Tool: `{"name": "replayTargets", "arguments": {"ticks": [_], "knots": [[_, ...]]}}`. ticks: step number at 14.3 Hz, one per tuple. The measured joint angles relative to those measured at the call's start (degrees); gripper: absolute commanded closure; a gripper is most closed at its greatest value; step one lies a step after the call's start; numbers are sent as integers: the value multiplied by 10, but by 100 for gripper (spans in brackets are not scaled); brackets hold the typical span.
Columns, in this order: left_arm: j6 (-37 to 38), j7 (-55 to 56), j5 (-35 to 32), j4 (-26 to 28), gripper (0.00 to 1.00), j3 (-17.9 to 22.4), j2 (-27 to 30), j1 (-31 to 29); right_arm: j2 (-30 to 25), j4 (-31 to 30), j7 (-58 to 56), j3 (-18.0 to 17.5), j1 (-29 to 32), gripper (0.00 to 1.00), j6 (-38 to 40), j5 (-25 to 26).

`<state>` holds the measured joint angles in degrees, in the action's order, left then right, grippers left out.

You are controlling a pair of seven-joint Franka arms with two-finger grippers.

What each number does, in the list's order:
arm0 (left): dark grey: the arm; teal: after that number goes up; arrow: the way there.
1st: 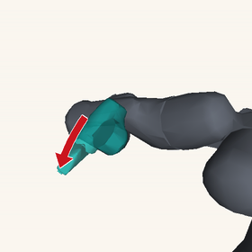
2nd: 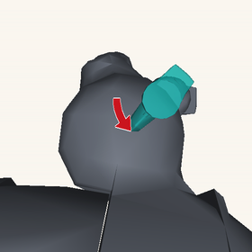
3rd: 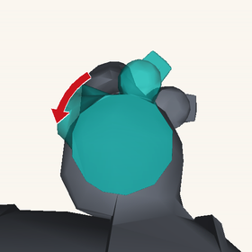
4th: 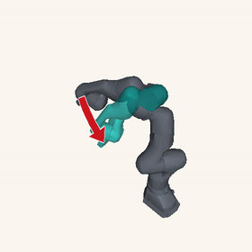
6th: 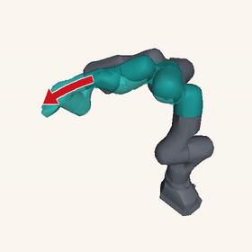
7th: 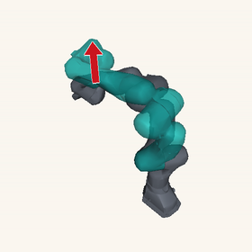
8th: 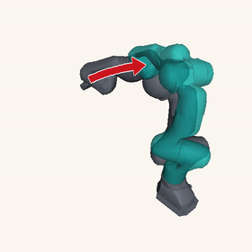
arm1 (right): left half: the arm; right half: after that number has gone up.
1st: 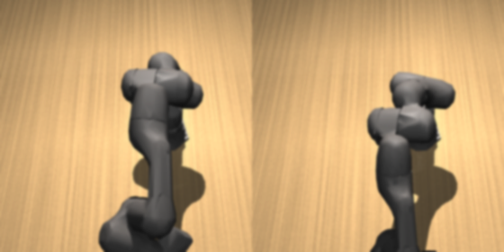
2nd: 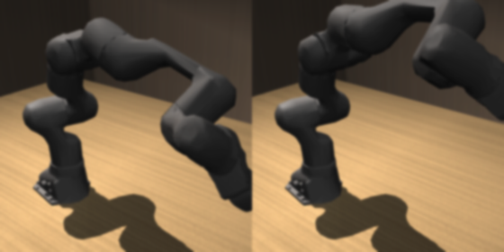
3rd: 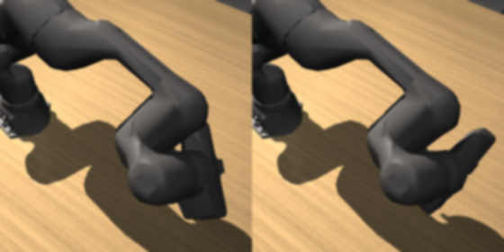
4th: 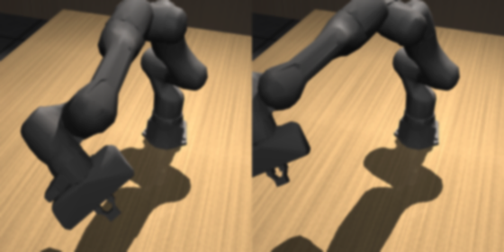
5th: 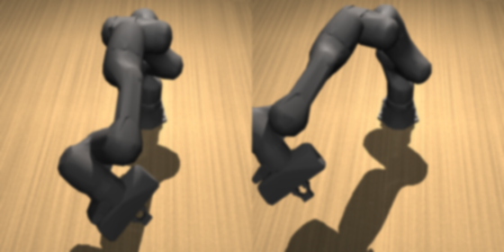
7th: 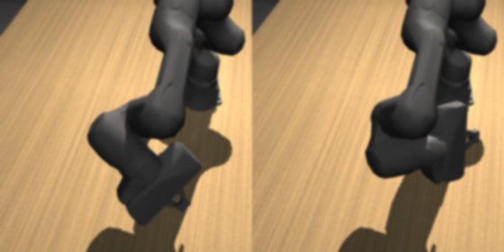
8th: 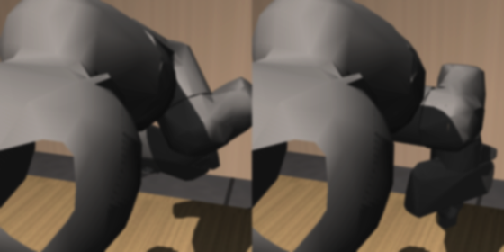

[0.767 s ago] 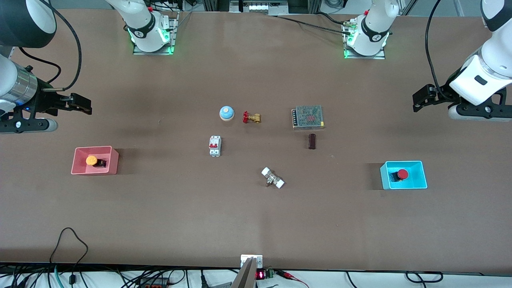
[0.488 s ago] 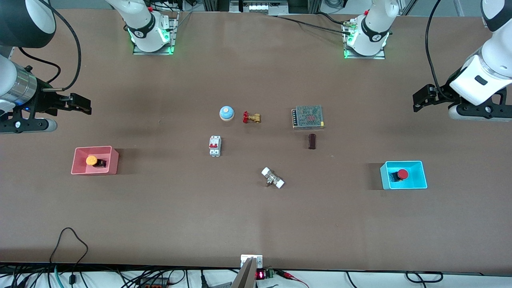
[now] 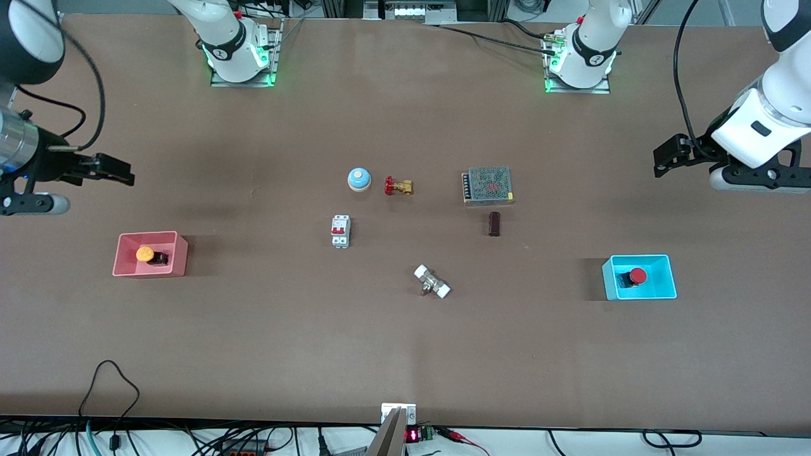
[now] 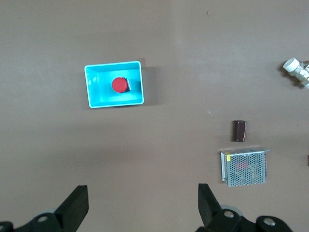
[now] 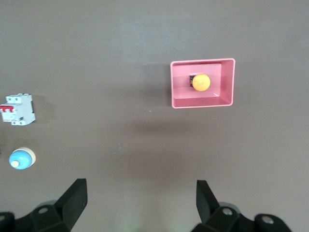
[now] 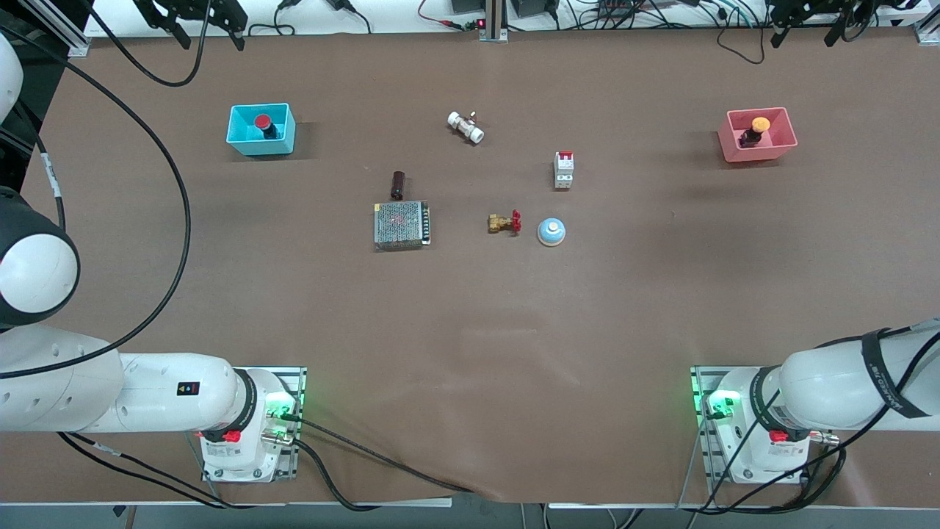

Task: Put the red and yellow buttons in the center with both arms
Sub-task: 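Reach the right gripper to the yellow button while the left gripper reaches the red button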

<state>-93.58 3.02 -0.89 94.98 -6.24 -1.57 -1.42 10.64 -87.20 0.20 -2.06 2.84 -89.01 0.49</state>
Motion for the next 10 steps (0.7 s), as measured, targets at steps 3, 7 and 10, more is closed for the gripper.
{"name": "replayTargets", "arguments": {"ticks": [3,7,10], "knots": [[44,0,0,-2,0,0,-37,0,32,-2,0,1,10,0,-24,10],[42,0,0,-94,0,5,-160,-8,51,-53,-7,1,14,0,-125,42],[-25,-1,-1,-142,0,10,-250,-36,61,-117,-15,1,34,0,-228,44]]}}
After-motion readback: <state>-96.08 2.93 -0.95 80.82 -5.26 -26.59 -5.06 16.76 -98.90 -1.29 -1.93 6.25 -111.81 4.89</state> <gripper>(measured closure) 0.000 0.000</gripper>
